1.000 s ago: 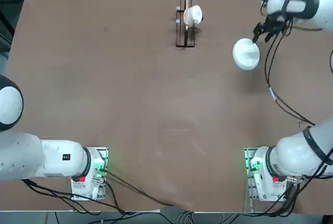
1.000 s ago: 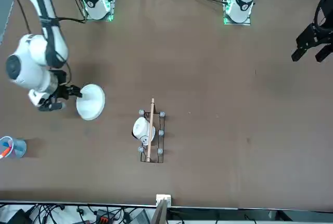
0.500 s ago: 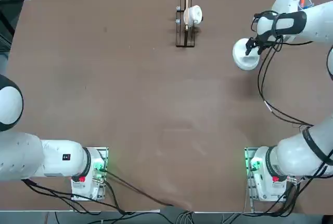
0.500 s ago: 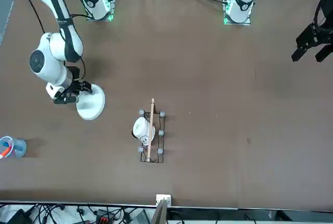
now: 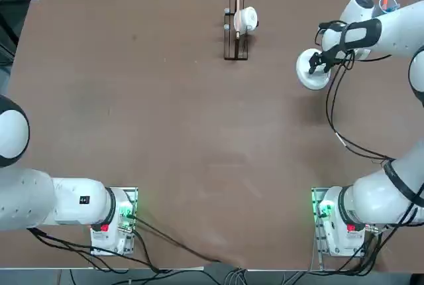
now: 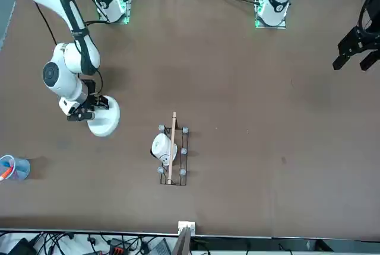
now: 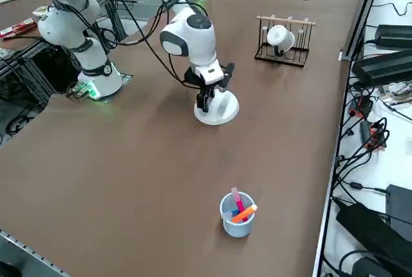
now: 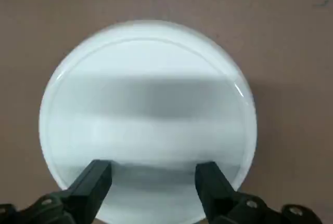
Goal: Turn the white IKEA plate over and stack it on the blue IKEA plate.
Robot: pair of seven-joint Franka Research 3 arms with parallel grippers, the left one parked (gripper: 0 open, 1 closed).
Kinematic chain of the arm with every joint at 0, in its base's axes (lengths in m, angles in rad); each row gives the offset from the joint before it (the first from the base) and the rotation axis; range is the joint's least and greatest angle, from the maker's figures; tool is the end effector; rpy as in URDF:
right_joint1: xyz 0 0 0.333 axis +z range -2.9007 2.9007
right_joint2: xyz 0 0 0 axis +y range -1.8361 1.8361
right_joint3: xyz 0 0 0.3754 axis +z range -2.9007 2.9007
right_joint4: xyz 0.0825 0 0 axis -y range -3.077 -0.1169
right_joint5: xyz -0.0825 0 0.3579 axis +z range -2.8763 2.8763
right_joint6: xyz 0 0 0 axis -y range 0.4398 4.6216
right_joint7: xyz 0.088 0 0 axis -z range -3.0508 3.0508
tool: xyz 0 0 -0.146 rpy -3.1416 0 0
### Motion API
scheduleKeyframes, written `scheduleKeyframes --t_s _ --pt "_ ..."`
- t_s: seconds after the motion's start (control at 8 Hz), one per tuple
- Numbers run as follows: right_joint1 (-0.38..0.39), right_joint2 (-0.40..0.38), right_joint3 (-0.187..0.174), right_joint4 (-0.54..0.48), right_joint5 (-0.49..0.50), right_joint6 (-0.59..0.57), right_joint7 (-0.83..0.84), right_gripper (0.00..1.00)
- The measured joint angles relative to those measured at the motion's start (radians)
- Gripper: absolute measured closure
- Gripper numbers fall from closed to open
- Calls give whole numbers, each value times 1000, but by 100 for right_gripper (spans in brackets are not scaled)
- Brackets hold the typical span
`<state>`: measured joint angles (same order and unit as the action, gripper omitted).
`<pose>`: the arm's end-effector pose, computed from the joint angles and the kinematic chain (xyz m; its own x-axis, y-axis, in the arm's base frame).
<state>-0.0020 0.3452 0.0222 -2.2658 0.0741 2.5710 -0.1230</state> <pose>0.5389 0.0112 0.2420 0.9962 0.0796 -0.0357 0.0778 -0.9957 -0.0497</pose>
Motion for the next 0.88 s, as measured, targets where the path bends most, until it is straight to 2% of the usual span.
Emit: scheduleKeyframes --t_s 0.25,0.38,0.5,0.88 --pt "9 -6 0 21 0 -4 0 0" --pt "9 -22 0 60 0 -56 0 0" --pt "9 -50 -2 137 0 -183 4 0" --pt "9 -137 -9 467 1 -639 76 0"
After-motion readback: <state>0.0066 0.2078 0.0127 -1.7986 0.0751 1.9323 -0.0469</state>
